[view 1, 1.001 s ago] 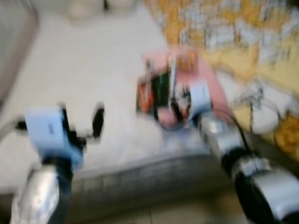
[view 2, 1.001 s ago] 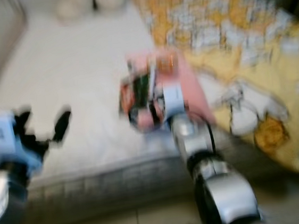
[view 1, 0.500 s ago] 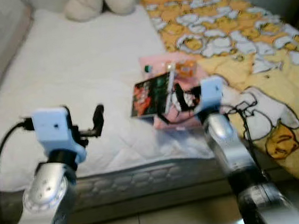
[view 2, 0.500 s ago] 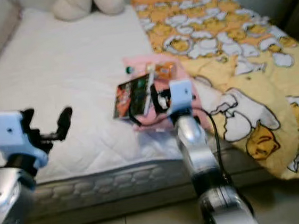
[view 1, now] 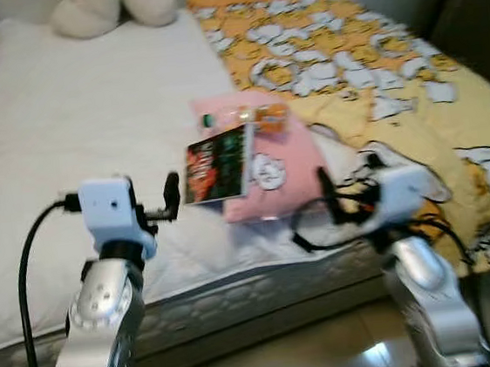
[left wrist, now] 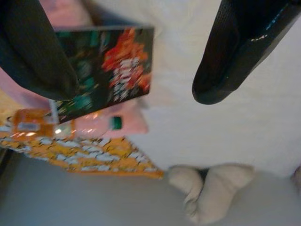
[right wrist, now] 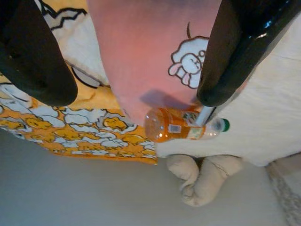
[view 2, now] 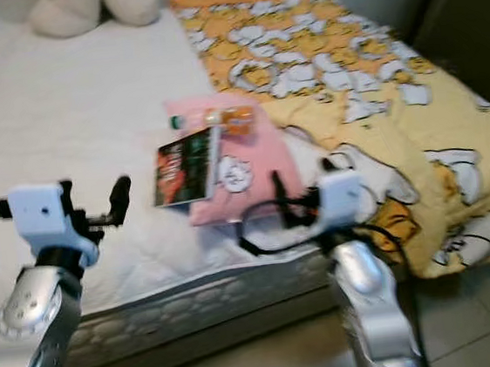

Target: Clean up the room

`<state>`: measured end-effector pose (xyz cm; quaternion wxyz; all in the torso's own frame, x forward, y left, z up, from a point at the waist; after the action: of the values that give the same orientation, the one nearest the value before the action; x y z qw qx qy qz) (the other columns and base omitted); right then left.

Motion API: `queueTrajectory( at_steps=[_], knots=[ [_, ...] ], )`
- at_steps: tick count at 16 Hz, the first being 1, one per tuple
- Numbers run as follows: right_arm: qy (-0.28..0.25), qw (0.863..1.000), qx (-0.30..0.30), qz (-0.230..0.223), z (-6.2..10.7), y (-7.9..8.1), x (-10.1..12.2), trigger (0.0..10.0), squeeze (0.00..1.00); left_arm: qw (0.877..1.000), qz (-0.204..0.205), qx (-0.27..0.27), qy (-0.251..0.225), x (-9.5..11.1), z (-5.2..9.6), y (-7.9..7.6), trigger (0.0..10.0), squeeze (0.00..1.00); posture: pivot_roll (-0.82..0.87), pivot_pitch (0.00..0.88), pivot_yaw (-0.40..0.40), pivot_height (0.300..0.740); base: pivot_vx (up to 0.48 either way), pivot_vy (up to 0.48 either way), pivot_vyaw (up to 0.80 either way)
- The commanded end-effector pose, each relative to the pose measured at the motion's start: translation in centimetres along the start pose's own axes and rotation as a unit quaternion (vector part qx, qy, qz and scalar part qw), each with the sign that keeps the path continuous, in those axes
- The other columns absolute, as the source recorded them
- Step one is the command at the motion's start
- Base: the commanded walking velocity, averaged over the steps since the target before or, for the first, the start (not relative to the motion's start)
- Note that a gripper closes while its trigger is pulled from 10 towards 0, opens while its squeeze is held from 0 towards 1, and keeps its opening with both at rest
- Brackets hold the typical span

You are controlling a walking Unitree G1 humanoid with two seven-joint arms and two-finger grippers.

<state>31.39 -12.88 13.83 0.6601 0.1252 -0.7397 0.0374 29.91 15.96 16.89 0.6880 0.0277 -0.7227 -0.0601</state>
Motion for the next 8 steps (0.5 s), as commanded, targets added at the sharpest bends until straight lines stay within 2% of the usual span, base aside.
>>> queueTrajectory(
  at_steps=[1,2,5,6,8],
  knots=[
    [0.009,1.000,-0.016,0.009,-0.3,-0.8,-0.2,10.0,0.00,1.000,0.004,-0.004,0.010,-0.6,-0.2,-0.5,10.0,0.00,-0.04,0.000,-0.038,0.740,0.000,-0.435,0.00],
    [0.020,0.999,-0.030,-0.008,-0.4,-1.3,-0.5,10.0,0.00,1.000,0.008,0.000,0.014,-1.0,-0.4,-0.3,10.0,0.00,-0.04,0.000,-0.035,0.740,0.000,-0.435,0.00],
    [0.036,0.999,-0.038,-0.012,0.0,-1.9,-1.3,10.0,0.00,0.999,0.020,0.015,0.025,-1.9,-0.5,0.2,10.0,0.00,-0.05,0.000,-0.036,0.740,0.000,-0.434,0.00],
    [0.043,0.998,-0.041,-0.009,-0.1,-2.2,-1.6,10.0,0.00,0.998,0.022,0.032,0.044,-2.9,-0.6,0.4,10.0,0.00,-0.05,0.000,-0.038,0.740,0.000,0.000,0.00],
    [0.047,0.998,-0.033,-0.004,-0.4,-1.9,-1.6,10.0,0.00,0.998,0.013,0.039,0.045,-3.1,-0.7,0.4,10.0,0.00,-0.05,0.000,-0.039,0.740,0.000,0.000,0.00]
  ],
)
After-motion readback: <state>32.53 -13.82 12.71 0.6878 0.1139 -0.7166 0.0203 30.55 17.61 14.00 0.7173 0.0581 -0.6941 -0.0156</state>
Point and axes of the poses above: a point about 5 cm out from each wrist's last joint towards the gripper, its own z axis pointing back from the gripper into the wrist, its own x axis along the axis of the wrist's last joint, y = z × x, the point moved 5 cm from there along -z, pointing out of the wrist towards the gripper, and after that the axes turned 7 degrees about -z, right-handed, at the moved point
